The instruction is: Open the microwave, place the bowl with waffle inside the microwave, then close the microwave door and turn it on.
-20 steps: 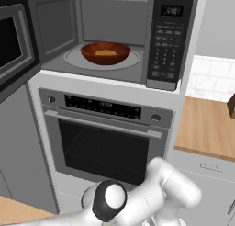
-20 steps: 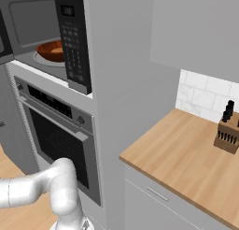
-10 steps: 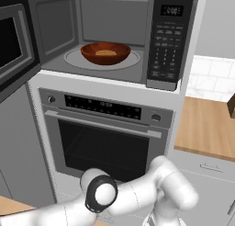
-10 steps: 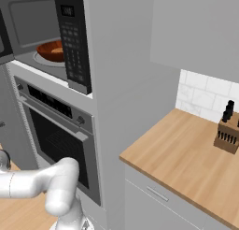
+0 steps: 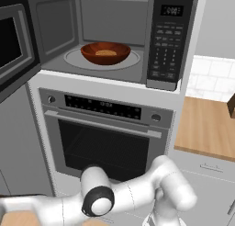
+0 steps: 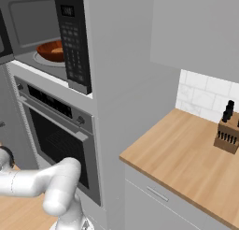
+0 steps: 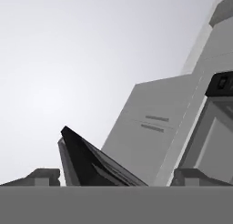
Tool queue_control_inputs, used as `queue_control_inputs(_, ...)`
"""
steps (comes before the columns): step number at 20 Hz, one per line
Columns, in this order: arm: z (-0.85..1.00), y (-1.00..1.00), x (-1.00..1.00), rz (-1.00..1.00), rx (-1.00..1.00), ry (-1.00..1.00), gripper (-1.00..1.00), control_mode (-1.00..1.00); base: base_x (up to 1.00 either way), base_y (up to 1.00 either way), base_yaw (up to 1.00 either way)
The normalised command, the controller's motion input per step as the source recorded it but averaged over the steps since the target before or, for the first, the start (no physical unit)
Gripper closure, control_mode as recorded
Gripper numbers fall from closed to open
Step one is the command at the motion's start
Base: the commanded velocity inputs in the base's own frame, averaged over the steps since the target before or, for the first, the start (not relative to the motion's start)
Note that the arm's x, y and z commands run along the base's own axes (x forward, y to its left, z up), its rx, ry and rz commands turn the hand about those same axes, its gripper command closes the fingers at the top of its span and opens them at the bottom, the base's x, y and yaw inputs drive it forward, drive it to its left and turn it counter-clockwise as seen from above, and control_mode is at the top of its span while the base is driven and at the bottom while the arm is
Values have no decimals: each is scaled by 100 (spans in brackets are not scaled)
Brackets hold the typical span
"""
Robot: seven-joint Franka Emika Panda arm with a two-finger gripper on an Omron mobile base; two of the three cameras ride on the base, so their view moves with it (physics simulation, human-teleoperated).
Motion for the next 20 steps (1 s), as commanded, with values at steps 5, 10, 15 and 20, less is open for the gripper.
queue_control_inputs(5, -35, 0, 68, -8, 0, 10, -100, -100, 0, 0, 0)
queue_control_inputs(10, -48, 74, 97, -12, -4, 18, -100, -100, 0, 0, 0)
queue_control_inputs(15, -5, 74, 26, -27, -6, 18, -100, -100, 0, 0, 0)
queue_control_inputs(20, 6, 26, -2, -30, -2, 34, -100, -100, 0, 0, 0)
